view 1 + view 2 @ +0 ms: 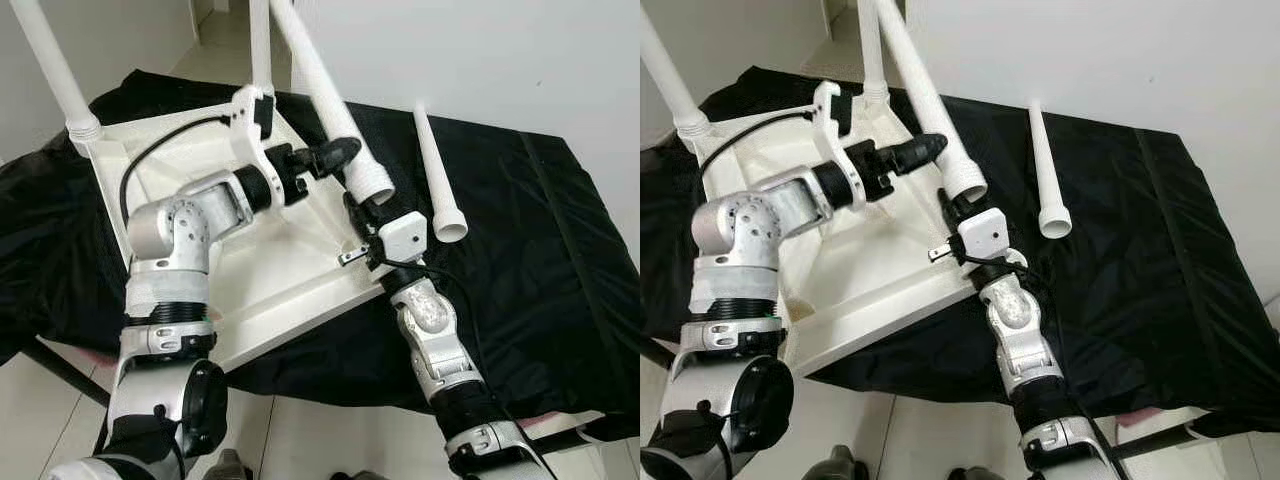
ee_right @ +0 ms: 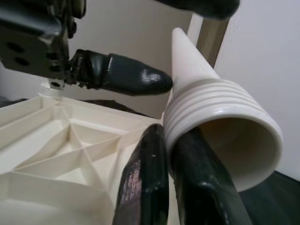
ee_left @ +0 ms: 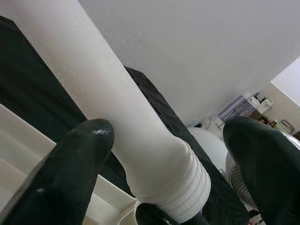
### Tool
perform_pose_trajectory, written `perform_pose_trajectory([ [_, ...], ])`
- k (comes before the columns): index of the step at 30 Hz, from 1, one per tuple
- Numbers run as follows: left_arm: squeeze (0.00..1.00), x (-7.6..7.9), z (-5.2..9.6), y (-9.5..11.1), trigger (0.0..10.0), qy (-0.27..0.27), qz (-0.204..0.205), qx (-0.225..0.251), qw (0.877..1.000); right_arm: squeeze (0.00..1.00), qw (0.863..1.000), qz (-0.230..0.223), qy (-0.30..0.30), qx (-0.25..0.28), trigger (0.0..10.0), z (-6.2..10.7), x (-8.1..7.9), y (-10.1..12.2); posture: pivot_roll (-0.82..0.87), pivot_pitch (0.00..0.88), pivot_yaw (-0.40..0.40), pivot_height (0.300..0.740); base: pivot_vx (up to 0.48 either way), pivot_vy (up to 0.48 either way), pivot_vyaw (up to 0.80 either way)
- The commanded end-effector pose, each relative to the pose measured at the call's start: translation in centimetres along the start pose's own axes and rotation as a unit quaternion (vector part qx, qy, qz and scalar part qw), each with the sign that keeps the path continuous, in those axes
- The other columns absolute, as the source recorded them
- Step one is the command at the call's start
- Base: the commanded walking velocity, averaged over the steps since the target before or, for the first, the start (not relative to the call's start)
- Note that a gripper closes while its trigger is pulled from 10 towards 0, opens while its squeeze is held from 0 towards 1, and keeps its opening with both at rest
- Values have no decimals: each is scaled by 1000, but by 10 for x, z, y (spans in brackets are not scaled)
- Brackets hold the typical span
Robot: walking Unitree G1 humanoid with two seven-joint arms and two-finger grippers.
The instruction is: Building children table
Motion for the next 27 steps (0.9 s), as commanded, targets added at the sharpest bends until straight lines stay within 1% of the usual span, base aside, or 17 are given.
perform_pose_trajectory([
  [1,0,-1,-4,-7,10000,4,3,-13,1000,0,1000,7,11,29,10000,-1,-2,9,128,30,-58,740,0,0,0],
  [7,0,-4,-9,-13,10000,15,10,-20,1000,0,998,15,34,43,10000,-1,-7,14,124,26,-54,740,0,0,0],
  [10,0,-5,-10,-12,10000,15,11,-20,1000,0,998,25,38,49,10000,0,-7,16,124,24,-53,740,0,0,0],
  [13,0,-7,-11,-12,10000,21,10,-23,999,0,998,26,37,49,10000,1,-7,17,120,23,-50,740,0,0,0],
  [14,0,-11,-11,-11,10000,34,3,-25,999,0,999,27,11,17,10000,0,-1,9,112,25,-41,740,0,0,0],
  [15,0,-11,-10,-10,10000,37,1,-25,999,0,1000,26,0,5,10000,0,1,7,111,27,-39,740,0,0,0],
  [17,0,-11,-9,-10,10000,38,-1,-24,999,0,1000,24,-10,2,10000,0,4,5,112,26,-40,740,0,0,0],
  [20,0,-11,-9,-10,10000,38,1,-24,999,0,999,28,6,26,10000,2,1,11,111,34,-40,740,0,0,0],
  [21,0,-11,-9,-10,10000,38,1,-24,999,0,999,28,6,26,10000,2,1,11,111,34,-40,740,0,0,0],
  [23,0,-11,-9,-10,10000,38,1,-22,999,0,998,32,25,44,10000,4,-3,16,112,41,-40,740,0,0,0],
  [27,0,-12,-12,-4,10000,38,10,-17,999,0,996,40,46,62,10000,9,-7,20,119,50,-46,740,0,0,0],
])
Point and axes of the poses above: a point about 5 cm out from each wrist's last joint towards the gripper, its own z axis pointing back from the gripper into the wrist, its own y axis along the axis of the wrist's last joint, x = y × z, the point moved 1 cm from there along -z, pointing out of the wrist towards the gripper, and after that the axes turned 15 degrees about z, right-handed, at the moved point
